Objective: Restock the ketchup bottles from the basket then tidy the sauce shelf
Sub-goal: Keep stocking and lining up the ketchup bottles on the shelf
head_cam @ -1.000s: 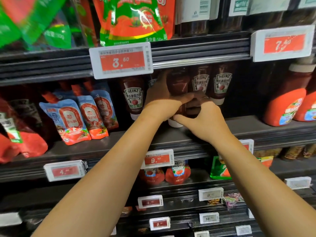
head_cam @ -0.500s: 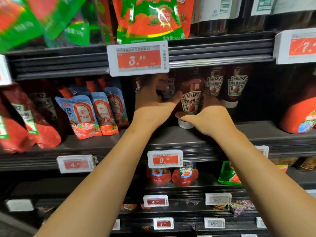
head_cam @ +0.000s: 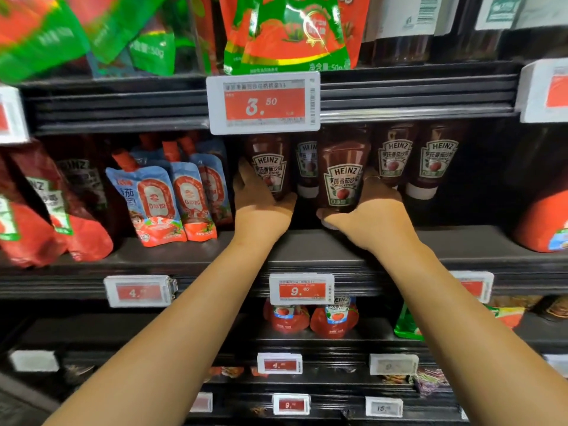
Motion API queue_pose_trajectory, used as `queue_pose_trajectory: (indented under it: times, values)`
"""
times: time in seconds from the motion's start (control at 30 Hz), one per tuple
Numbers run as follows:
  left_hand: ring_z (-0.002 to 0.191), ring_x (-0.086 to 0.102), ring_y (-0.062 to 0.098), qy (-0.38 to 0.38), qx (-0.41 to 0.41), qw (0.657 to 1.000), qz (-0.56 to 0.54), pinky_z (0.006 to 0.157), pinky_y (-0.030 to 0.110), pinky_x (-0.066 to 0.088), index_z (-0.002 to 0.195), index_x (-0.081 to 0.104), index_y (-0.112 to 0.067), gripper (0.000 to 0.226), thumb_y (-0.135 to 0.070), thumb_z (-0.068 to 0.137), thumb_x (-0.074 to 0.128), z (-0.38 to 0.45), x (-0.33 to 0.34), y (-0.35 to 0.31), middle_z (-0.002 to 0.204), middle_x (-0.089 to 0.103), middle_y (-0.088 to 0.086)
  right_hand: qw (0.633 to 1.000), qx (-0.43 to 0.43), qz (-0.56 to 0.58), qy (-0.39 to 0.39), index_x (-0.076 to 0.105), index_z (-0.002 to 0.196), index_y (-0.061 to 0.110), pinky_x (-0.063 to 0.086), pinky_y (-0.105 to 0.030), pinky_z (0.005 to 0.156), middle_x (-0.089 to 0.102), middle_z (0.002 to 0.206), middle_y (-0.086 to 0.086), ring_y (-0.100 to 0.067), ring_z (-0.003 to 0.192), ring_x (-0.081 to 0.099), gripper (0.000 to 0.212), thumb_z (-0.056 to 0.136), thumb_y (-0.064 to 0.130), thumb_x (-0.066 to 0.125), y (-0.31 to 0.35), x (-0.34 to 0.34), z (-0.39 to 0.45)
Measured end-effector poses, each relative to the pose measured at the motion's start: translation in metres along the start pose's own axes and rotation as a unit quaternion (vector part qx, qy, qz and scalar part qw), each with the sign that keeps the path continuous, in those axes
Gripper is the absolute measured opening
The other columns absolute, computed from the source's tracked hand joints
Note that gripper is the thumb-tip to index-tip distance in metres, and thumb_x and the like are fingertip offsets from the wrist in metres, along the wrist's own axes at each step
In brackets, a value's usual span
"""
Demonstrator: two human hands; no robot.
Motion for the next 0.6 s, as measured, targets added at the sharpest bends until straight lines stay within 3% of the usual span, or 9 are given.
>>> queue_pose_trajectory:
  times: [0.13,0.23,0.43,0.6]
  values:
    - [0.131,0.05,0.032,-0.011,-0.013,0.999,-0.049,0.101,0.028,0.039,0.15,0.03,-0.01,0.087,-0.025,0.08,0.081,0.009,0.005,0.009,0.144,0.05,0.014,0.999,0.011,-0.034,0.025,0.038,0.147,0.013,0.045,-0.037,0.101,0.052,0.143,-0.014,-0.036,0.13,0.049,0.101,0.07,0.061,0.082,0.008,0.008,0.006]
    - [0.124,0.057,0.03,-0.028,-0.026,0.994,-0.105,0.093,0.025,0.04,0.141,0.04,-0.014,0.075,-0.019,0.078,0.081,0.011,0.004,0.017,0.135,0.06,0.008,0.998,0.01,-0.049,0.025,0.039,0.146,0.009,0.048,-0.037,0.097,0.057,0.137,-0.015,-0.037,0.125,0.054,0.1,0.072,0.061,0.081,0.017,0.016,0.008]
    - [0.119,0.059,0.031,-0.031,-0.003,0.996,-0.088,0.085,0.022,0.037,0.138,0.041,-0.012,0.07,-0.018,0.08,0.08,0.011,0.002,0.014,0.129,0.062,0.008,0.996,0.011,-0.066,0.053,0.05,0.132,0.01,0.05,-0.038,0.097,0.062,0.129,-0.014,-0.036,0.119,0.06,0.087,0.07,0.063,0.081,0.03,0.023,0.019]
    - [0.098,0.048,0.013,-0.015,0.001,0.994,-0.105,0.075,0.014,0.032,0.138,0.043,-0.013,0.069,-0.016,0.08,0.08,0.014,0.002,0.02,0.108,0.052,-0.007,0.998,-0.009,-0.041,0.051,0.055,0.132,0.012,0.047,-0.037,0.097,0.062,0.132,-0.014,-0.037,0.12,0.058,0.073,0.077,0.054,0.08,0.022,0.03,0.013]
Point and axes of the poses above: each hand's wrist, its own z-axis towards the middle knuckle, its own x-axis out of the palm, y = z × x, the point moved 6 cm from there along z, towards the middle knuckle
